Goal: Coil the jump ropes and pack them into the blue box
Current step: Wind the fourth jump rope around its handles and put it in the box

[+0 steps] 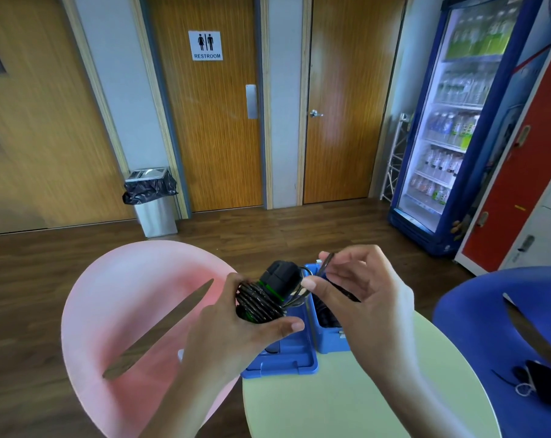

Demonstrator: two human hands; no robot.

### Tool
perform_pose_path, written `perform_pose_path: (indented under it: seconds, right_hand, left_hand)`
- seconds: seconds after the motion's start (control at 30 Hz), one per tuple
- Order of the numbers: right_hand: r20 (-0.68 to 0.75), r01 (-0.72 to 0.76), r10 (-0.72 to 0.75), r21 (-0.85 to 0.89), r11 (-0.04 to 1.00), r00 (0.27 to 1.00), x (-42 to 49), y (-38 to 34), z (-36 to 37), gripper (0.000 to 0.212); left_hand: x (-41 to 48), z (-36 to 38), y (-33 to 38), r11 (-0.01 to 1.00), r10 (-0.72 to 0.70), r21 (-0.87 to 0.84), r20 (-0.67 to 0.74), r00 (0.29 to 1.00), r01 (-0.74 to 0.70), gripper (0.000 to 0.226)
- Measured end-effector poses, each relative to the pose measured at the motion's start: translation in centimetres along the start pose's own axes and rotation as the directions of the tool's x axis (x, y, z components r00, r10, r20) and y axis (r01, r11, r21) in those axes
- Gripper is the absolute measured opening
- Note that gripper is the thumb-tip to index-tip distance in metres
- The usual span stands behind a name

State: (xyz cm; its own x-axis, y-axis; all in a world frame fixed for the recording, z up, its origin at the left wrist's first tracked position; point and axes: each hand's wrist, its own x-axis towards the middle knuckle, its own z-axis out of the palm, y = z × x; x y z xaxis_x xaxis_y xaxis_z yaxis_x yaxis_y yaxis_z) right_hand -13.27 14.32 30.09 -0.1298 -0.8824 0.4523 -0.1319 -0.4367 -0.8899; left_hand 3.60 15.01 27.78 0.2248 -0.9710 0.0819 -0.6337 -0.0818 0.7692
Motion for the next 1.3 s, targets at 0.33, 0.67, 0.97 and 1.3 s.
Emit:
perform_pose_path:
  seconds: [0.33, 0.67, 0.97, 1.3]
  right_hand:
    - [0.081, -0.007, 0.015, -0.098, 0.995, 0.997, 0.5, 0.1, 0.6, 0.043]
    - [0.253, 0.17, -0.069, -0.404, 0.899, 0.965, 1.3, 0.0, 0.9, 0.041]
    - [0.397, 0.252, -0.053, -0.469, 0.847, 0.916, 2.0, -0.7, 0.1, 0.041]
    - [0.368, 0.172, -0.009, -0.414, 0.894, 0.93, 2.3, -0.6, -0.3, 0.037]
  left_hand:
    - [-0.1, -0.3, 0.2, 1.0, 0.028, 0.007, 0.003, 1.0, -0.028, 0.081]
    - [-0.6, -0.5, 0.4, 0.995, 0.072, 0.062, 0.013, 0.997, -0.072, 0.083]
    - [-0.3, -0.9, 0.9, 0.974, 0.121, 0.187, 0.032, 0.992, -0.125, 0.095]
    - [-0.4, -1.2, 1.4, 0.962, 0.15, 0.222, 0.049, 0.987, -0.157, 0.094]
